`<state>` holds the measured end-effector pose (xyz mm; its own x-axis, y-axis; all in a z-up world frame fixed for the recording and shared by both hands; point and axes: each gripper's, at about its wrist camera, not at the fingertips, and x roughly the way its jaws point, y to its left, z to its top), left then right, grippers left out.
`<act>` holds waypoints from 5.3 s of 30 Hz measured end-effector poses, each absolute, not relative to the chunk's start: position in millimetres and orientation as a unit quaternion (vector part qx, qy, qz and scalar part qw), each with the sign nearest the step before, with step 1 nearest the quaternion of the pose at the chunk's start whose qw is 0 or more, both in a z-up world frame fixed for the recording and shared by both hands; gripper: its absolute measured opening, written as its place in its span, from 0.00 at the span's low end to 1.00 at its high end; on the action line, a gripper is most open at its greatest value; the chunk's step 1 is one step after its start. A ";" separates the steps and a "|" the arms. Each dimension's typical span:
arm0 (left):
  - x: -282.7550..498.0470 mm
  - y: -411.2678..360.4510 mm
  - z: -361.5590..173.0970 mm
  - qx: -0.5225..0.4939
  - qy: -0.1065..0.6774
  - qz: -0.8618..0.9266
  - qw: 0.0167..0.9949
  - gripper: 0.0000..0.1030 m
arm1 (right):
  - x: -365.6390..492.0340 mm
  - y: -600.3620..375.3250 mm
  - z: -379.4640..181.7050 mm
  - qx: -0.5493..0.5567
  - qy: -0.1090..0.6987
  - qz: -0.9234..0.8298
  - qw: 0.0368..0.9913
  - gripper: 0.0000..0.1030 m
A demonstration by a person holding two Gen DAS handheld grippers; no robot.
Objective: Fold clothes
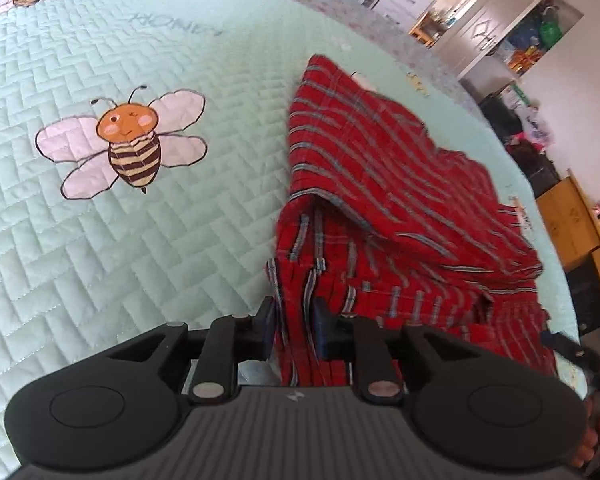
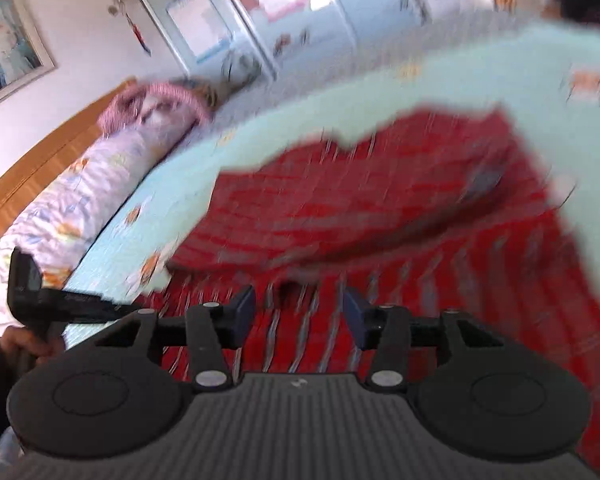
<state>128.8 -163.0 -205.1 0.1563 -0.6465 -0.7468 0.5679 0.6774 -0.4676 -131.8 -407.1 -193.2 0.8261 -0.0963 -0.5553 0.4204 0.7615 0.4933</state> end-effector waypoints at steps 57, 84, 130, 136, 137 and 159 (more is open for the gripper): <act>-69.9 13.5 -261.0 -0.331 0.613 -0.309 0.647 0.48 | -400.2 -366.8 -260.3 0.640 0.125 -0.212 0.728 0.67; -63.7 3.7 -241.8 -0.383 0.544 -0.308 0.680 0.27 | -377.4 -355.6 -267.3 0.632 0.151 -0.235 0.723 0.24; -75.7 0.0 -153.9 -0.370 0.437 -0.389 0.722 0.05 | -376.5 -342.7 -190.8 0.605 0.073 -0.213 0.764 0.08; -95.0 22.9 -132.8 -0.378 0.441 -0.393 0.712 0.05 | -394.3 -322.9 -168.5 0.606 0.074 -0.210 0.764 0.08; -99.3 27.7 -125.6 -0.381 0.439 -0.397 0.710 0.05 | -399.2 -318.0 -163.6 0.609 0.074 -0.209 0.762 0.08; 79.9 -151.8 -71.6 -0.330 0.437 -0.389 0.741 0.06 | -267.4 -469.2 -115.6 0.649 0.040 -0.221 0.726 0.09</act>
